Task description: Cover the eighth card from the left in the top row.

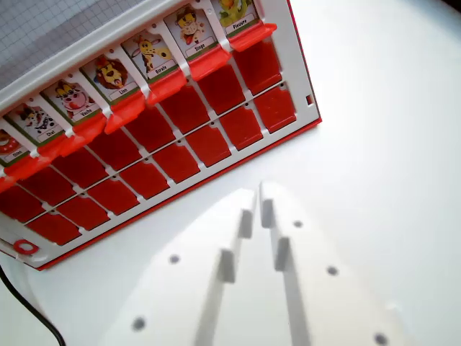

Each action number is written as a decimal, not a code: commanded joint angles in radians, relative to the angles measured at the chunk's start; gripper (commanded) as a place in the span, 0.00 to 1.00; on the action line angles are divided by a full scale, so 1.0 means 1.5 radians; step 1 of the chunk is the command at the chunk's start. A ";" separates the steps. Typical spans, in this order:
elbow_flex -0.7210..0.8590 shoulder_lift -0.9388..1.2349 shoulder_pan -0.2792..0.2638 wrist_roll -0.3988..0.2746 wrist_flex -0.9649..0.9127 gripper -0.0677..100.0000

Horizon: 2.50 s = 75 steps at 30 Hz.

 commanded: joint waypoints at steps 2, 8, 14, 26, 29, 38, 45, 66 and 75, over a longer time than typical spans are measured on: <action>-0.057 -0.064 0.018 0.025 -0.049 0.00; -0.139 -0.207 0.043 0.046 -0.098 0.00; -0.261 -0.345 0.052 0.070 -0.116 0.00; -0.407 -0.509 0.044 0.117 -0.189 0.00; -0.418 -0.527 0.041 0.132 -0.209 0.00; -0.437 -0.544 0.025 0.208 -0.278 0.00; -0.440 -0.526 0.009 0.263 -0.303 0.00; -0.460 -0.446 0.011 0.149 -0.294 0.00; -0.428 -0.247 0.030 -0.003 -0.049 0.00</action>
